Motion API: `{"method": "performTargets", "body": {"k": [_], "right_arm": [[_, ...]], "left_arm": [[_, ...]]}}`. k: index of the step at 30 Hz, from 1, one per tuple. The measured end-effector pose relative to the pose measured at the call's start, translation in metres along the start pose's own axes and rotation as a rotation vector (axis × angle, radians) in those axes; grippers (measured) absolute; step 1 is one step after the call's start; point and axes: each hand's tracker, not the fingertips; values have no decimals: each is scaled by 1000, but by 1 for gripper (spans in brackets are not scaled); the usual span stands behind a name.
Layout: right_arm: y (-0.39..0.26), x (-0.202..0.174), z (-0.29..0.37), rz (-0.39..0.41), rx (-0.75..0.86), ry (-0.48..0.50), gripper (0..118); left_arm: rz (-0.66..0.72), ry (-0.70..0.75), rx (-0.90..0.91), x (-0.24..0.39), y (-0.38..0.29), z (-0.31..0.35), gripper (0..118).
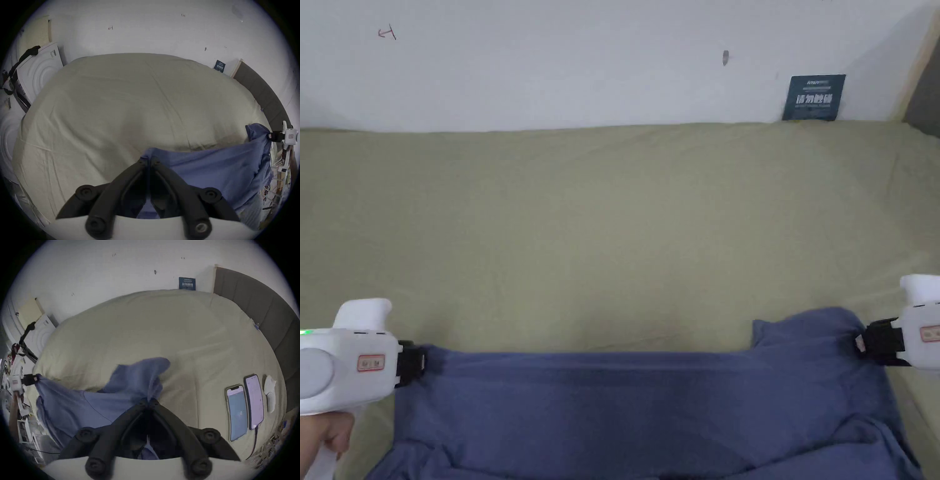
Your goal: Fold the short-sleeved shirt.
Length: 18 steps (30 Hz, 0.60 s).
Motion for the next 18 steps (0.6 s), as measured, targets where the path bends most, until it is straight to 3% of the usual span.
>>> {"method": "performTargets", "body": {"k": [12,18], "right_arm": [[-91,-2,121,23,158,69,3],[-158,10,125,15,110,87,3]], "left_arm": [[-12,-66,177,-8,-85,121,1],[-18,-94,163,-26,-149,122,1]]}}
